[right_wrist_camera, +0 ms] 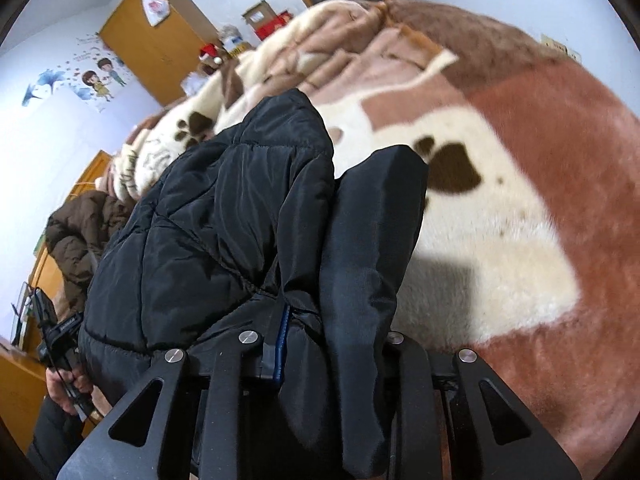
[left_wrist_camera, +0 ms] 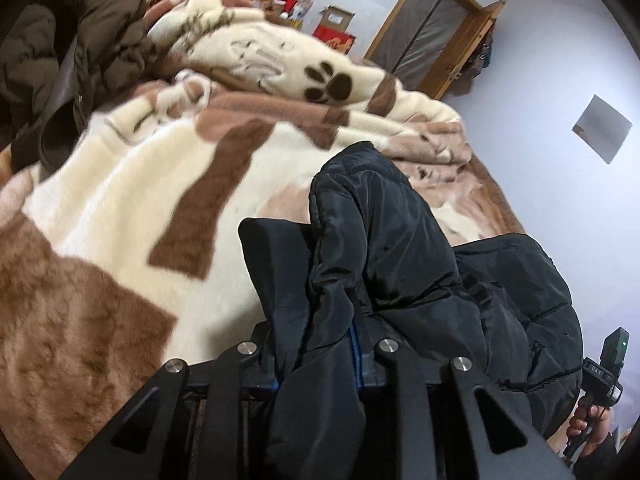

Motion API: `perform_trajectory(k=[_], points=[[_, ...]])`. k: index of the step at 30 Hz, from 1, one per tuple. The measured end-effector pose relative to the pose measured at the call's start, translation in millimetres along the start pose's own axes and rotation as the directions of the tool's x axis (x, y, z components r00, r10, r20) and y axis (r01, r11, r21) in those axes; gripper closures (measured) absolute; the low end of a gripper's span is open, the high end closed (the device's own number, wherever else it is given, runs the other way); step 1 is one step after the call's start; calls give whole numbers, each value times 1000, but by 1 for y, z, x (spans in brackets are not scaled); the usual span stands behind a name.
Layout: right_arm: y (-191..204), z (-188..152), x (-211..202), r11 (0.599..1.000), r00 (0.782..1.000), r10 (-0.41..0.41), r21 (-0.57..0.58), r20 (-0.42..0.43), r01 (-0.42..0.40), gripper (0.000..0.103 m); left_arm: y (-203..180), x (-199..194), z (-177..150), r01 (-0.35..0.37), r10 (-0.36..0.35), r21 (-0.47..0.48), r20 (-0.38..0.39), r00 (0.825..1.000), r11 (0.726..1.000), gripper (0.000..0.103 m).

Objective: Fold large clothes

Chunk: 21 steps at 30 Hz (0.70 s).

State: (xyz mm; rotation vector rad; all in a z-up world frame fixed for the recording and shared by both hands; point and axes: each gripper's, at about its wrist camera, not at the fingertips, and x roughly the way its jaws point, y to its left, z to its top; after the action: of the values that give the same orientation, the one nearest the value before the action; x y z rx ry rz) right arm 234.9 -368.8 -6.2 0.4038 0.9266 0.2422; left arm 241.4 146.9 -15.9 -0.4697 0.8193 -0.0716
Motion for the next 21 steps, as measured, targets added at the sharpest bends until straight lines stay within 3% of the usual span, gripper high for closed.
perform_trajectory(k=[12, 21], points=[[45, 53, 1, 996, 995, 70, -63, 75, -65, 77, -3, -33, 64, 9, -12, 24, 113, 994, 1000, 78], [90, 81, 55, 989, 991, 120, -91, 65, -114, 77, 37, -31, 107, -40, 35, 30, 152, 988, 999, 78]])
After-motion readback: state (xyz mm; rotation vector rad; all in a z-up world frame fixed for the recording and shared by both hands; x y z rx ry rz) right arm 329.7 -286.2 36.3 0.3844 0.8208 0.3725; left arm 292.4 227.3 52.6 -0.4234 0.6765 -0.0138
